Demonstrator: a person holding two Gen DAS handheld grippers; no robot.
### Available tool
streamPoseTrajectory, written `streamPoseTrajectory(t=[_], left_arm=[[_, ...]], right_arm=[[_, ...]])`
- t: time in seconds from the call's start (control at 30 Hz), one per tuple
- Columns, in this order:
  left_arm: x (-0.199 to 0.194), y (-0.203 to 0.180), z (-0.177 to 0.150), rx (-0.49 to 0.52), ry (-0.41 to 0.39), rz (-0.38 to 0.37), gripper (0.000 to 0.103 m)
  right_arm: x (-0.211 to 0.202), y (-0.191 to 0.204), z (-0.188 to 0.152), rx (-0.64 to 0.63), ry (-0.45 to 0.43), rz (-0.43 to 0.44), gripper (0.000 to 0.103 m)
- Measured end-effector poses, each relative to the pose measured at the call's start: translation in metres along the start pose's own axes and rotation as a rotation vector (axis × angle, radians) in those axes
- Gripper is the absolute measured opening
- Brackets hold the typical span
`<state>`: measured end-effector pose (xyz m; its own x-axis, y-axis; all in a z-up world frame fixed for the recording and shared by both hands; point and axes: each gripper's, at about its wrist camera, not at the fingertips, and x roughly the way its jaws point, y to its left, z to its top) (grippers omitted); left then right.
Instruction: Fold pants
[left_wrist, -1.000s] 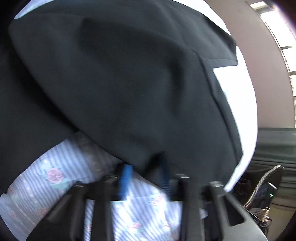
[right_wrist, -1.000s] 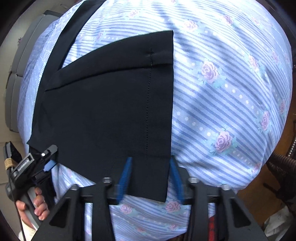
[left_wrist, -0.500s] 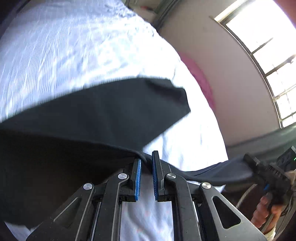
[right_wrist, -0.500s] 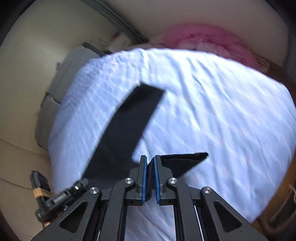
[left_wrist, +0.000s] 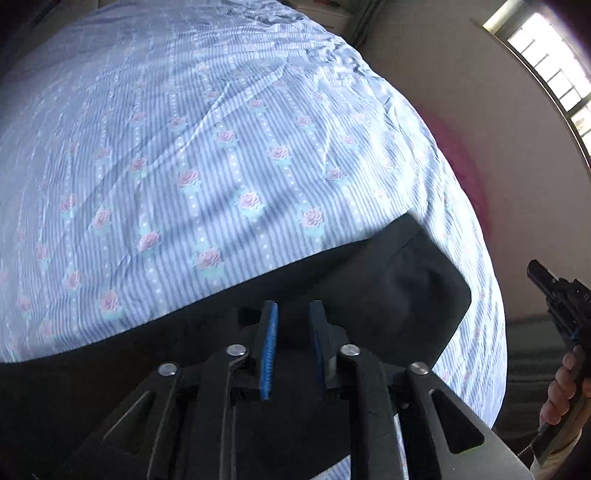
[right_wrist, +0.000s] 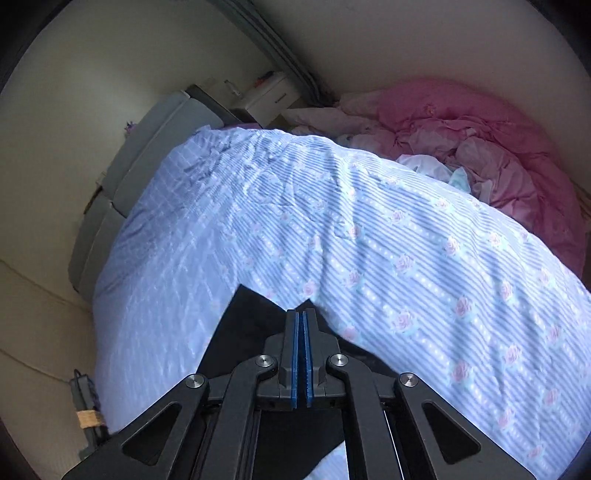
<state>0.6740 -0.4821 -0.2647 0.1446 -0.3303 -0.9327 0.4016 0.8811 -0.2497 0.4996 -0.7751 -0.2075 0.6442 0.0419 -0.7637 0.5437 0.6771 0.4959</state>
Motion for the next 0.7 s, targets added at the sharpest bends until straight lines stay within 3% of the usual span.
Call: streamPoseTrajectory(t=[0.03, 0.1, 0.13, 0.2, 0.3, 0.4, 0.53, 0.7], left_arm=[[-0.001, -0.006, 0.005, 0.018, -0.011, 0.004, 0.05], [-0.007, -0.025, 0.017, 0.09, -0.065, 0.014, 0.062], [-0.01, -0.035, 0.022, 0.129, -0.085, 0.018, 0.063], [-0.012, -0.053, 0.031, 0.205, -0.093, 0.022, 0.066], [0.003, -0.078, 0.043, 0.333, -0.075, 0.021, 0.066], [0.034, -0.099, 0.058, 0.431, -0.001, -0.039, 0.066], [0.076, -0.105, 0.075, 0.419, 0.093, -0.096, 0.062], [0.102, -0.109, 0.088, 0.425, 0.116, -0.059, 0.058]], right_arm=[[0.004, -0.005, 0.0, 0.001, 0.016, -0.01, 0.007], [0.011, -0.022, -0.009, 0.02, 0.056, 0.014, 0.016], [0.012, -0.028, -0.014, 0.033, 0.067, 0.014, 0.03], [0.012, -0.045, -0.029, 0.067, 0.083, 0.007, 0.041], [0.023, -0.069, -0.056, 0.127, 0.136, -0.011, 0.041], [0.032, -0.082, -0.083, 0.156, 0.186, -0.013, 0.041], [0.033, -0.09, -0.101, 0.213, 0.185, 0.018, 0.041], [0.028, -0.105, -0.109, 0.279, 0.113, -0.04, 0.041]])
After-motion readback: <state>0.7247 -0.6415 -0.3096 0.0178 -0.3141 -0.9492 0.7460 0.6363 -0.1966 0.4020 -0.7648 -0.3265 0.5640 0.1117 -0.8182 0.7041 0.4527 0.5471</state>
